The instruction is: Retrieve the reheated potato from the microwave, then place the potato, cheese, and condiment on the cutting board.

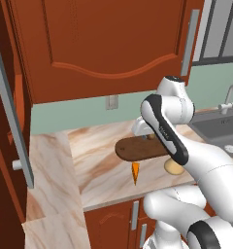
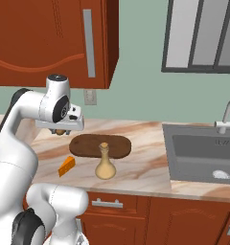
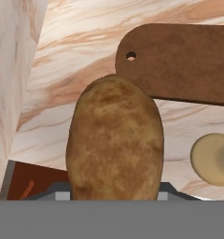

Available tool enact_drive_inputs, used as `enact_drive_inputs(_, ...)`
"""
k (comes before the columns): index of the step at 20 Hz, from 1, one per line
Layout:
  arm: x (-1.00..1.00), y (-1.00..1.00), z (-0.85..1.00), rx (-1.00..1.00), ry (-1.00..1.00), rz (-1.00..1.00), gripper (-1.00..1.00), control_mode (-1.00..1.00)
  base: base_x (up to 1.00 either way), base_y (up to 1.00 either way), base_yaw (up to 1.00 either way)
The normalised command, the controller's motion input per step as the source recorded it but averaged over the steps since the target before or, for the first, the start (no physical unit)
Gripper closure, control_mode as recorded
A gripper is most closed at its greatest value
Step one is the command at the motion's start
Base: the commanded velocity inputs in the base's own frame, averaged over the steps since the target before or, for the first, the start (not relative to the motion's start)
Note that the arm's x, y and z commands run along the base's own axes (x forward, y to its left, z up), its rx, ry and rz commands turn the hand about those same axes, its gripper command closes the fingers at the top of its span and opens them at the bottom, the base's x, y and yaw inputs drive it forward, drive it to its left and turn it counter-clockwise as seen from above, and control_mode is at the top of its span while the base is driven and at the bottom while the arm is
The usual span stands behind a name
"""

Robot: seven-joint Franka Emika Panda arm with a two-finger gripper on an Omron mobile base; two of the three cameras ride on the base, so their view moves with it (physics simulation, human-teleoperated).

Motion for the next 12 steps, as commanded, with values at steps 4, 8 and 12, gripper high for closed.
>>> enact_drive_inputs(4, 0.0, 0.0, 0.0, 0.0, 0.0, 0.0, 1.0, -1.0, 0.0, 0.0, 0.0)
enact_drive_inputs(8, 0.0, 0.0, 0.0, 0.0, 0.0, 0.0, 1.0, -1.0, 0.0, 0.0, 0.0)
enact_drive_inputs(12, 0.0, 0.0, 0.0, 0.0, 0.0, 0.0, 1.0, -1.0, 0.0, 0.0, 0.0)
